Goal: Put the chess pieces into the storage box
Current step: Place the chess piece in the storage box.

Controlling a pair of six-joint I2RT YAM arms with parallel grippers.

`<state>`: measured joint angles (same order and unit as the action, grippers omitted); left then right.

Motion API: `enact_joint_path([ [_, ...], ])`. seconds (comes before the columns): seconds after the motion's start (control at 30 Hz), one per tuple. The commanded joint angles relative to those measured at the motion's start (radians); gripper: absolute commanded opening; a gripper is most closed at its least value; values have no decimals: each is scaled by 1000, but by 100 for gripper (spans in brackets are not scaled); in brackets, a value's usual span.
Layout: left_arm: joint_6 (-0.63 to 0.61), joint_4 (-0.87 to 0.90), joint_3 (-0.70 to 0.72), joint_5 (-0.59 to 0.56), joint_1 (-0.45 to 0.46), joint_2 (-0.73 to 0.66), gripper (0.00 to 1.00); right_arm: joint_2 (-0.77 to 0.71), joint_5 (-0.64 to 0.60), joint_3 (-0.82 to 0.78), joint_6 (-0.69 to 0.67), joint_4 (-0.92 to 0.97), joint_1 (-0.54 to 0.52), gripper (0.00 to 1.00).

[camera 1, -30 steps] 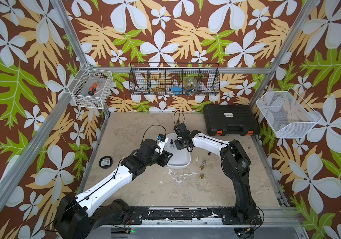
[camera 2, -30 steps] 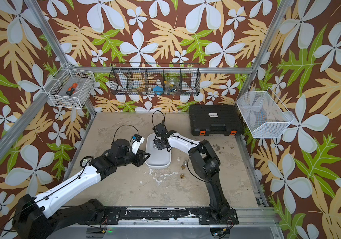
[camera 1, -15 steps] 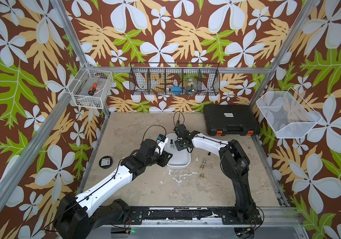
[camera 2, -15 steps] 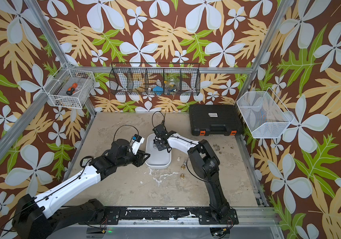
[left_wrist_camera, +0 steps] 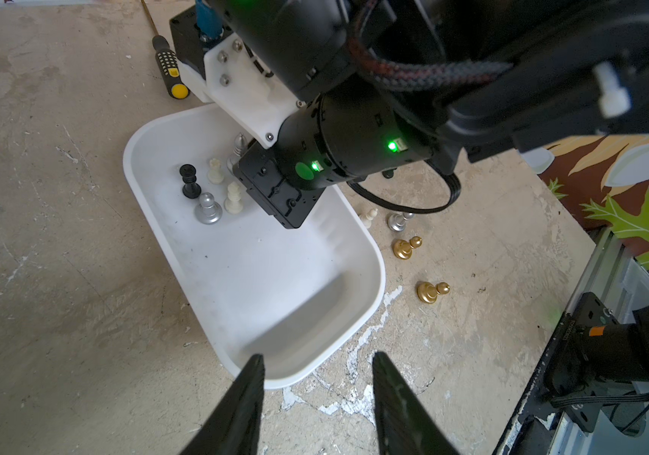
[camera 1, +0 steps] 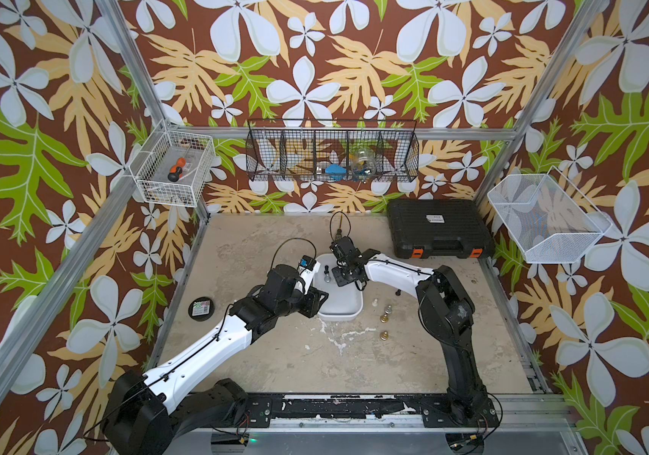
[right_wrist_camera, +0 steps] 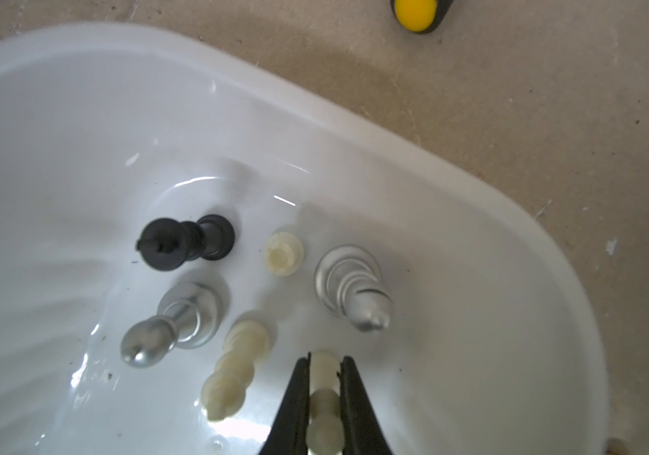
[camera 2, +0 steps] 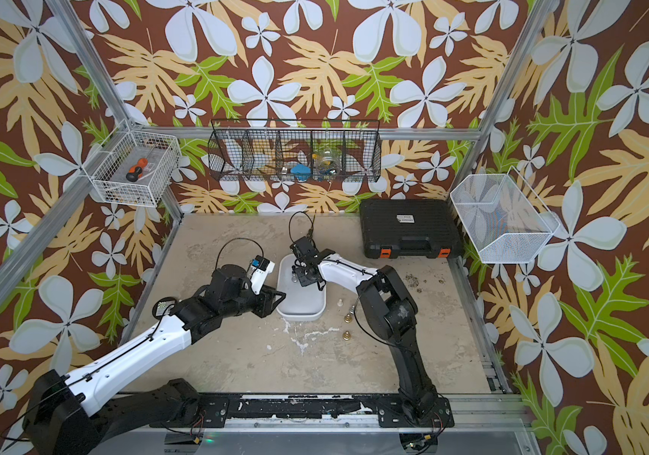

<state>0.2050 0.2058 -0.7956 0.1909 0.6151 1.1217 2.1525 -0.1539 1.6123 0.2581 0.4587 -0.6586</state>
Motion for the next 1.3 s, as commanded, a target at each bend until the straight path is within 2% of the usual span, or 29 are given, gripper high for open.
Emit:
enact_joint_path([
  [0.0, -5, -8, 1, 8, -2, -4, 47, 2, -12, 3, 4, -9, -1, 13],
  [0.8, -7, -8, -1, 10, -2, 1, 47, -49, -2, 8, 3, 6, -2, 32],
  [0.97, -3, -9, -2, -10, -2, -11, 48, -155, 34, -10, 16, 34, -3, 33],
  [1.1, -7, -26, 6, -2, -2, -38, 50, -330, 28, -126, 30, 9, 9, 34],
  [1.27, -4, -37, 0, -6, 2, -35, 53, -495, 80, -299, 46, 8, 137, 35],
])
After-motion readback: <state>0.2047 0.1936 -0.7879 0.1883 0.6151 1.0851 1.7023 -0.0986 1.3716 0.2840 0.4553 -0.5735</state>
